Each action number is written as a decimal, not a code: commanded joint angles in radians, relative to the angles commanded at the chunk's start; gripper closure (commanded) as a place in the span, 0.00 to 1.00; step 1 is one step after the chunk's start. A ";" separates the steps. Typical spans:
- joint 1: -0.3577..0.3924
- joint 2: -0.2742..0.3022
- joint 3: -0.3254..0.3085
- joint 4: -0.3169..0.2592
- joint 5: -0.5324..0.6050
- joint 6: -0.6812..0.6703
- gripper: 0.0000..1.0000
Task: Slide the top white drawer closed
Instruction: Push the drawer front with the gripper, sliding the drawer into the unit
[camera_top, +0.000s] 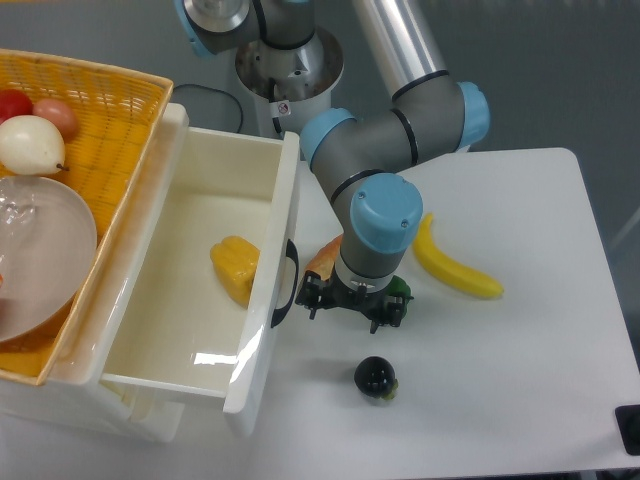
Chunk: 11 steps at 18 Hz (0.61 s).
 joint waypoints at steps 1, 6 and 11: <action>-0.006 0.002 0.000 0.000 0.000 0.000 0.00; -0.017 0.026 -0.003 -0.002 -0.026 0.000 0.00; -0.031 0.046 -0.018 -0.012 -0.048 -0.002 0.00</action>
